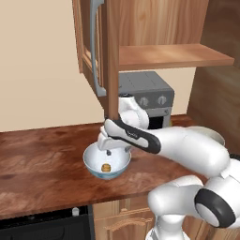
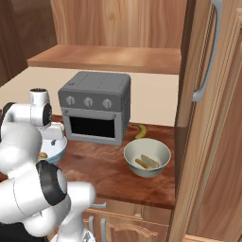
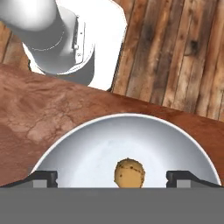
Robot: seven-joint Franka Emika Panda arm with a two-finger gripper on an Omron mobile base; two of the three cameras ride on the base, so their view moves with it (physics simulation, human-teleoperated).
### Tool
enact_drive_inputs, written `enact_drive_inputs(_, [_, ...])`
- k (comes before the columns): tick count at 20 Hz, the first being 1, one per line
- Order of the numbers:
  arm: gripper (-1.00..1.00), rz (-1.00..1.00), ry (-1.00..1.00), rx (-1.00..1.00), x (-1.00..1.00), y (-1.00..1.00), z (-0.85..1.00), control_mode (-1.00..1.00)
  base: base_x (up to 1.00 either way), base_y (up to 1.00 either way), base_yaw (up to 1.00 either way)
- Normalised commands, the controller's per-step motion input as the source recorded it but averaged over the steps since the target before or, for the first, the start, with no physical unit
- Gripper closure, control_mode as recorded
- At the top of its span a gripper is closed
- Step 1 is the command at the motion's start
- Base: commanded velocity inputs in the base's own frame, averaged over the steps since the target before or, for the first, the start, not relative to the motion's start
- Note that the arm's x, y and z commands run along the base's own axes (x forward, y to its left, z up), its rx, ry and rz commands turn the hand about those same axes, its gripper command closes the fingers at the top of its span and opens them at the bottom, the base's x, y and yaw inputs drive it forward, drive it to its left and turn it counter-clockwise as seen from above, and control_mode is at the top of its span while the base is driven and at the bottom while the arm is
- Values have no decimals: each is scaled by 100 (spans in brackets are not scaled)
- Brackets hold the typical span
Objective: Pick both bowls and place them on the counter. Then place the hotdog bun in one bowl and place the cookie dough ball in the other bowl.
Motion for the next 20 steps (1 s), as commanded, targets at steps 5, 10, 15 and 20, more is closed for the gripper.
enact_drive_inputs(5, [-100,0,-11,5,-30,-39,34,-100,0,0,0])
enact_drive_inputs(10, [-100,0,-12,5,-34,-34,28,-100,0,0,0])
enact_drive_inputs(15, [-100,0,-13,5,-38,-31,18,-100,0,0,0])
enact_drive_inputs(20, [-100,0,-12,4,-44,-35,8,-100,0,0,0])
